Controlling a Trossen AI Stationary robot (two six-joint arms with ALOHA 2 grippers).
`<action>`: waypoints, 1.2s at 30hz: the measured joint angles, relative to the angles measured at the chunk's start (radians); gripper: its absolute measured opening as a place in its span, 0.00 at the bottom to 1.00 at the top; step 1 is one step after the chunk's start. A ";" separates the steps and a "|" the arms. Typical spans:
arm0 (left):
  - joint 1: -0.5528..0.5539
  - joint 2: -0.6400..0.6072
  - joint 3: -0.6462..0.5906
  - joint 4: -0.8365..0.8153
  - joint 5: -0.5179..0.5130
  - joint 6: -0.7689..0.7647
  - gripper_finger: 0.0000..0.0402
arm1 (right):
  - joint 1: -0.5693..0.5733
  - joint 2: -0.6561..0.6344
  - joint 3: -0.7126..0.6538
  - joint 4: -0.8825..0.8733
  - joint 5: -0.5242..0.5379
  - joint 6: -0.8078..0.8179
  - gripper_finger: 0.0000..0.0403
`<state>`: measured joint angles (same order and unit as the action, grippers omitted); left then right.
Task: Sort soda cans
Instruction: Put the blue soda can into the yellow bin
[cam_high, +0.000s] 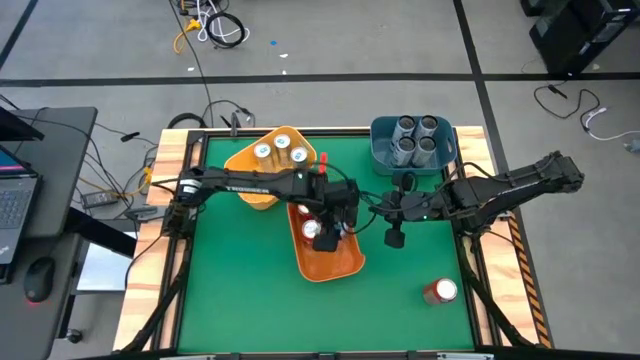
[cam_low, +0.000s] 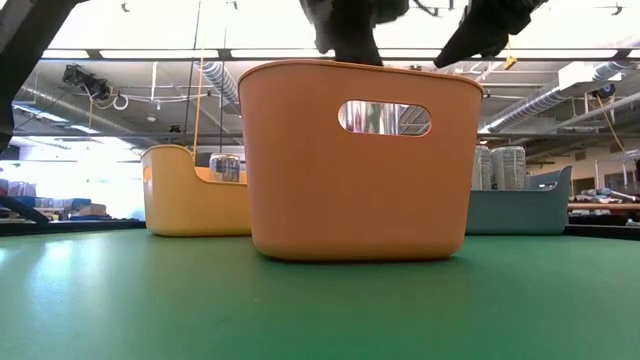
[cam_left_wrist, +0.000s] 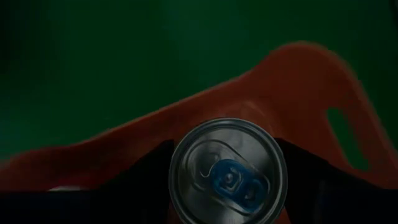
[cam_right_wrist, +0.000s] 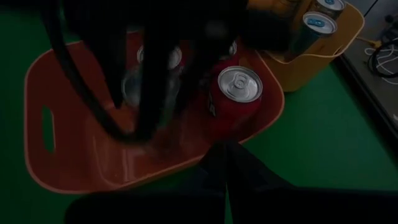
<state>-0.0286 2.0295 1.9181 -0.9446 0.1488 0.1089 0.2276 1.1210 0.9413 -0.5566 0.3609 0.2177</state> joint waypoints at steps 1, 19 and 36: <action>0.003 -0.004 0.031 -0.027 -0.001 0.000 0.57 | 0.000 0.000 0.000 -0.002 0.000 0.000 0.00; 0.167 -0.176 0.372 -0.522 -0.247 -0.127 0.57 | 0.022 0.000 0.000 -0.024 0.000 0.017 0.00; 0.405 -0.527 -0.410 -0.082 -0.276 -0.117 0.57 | 0.024 0.000 0.000 0.002 0.001 0.010 0.00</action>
<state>0.3760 1.5025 1.5084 -1.0261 -0.1271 -0.0084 0.2512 1.1210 0.9413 -0.5544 0.3622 0.2281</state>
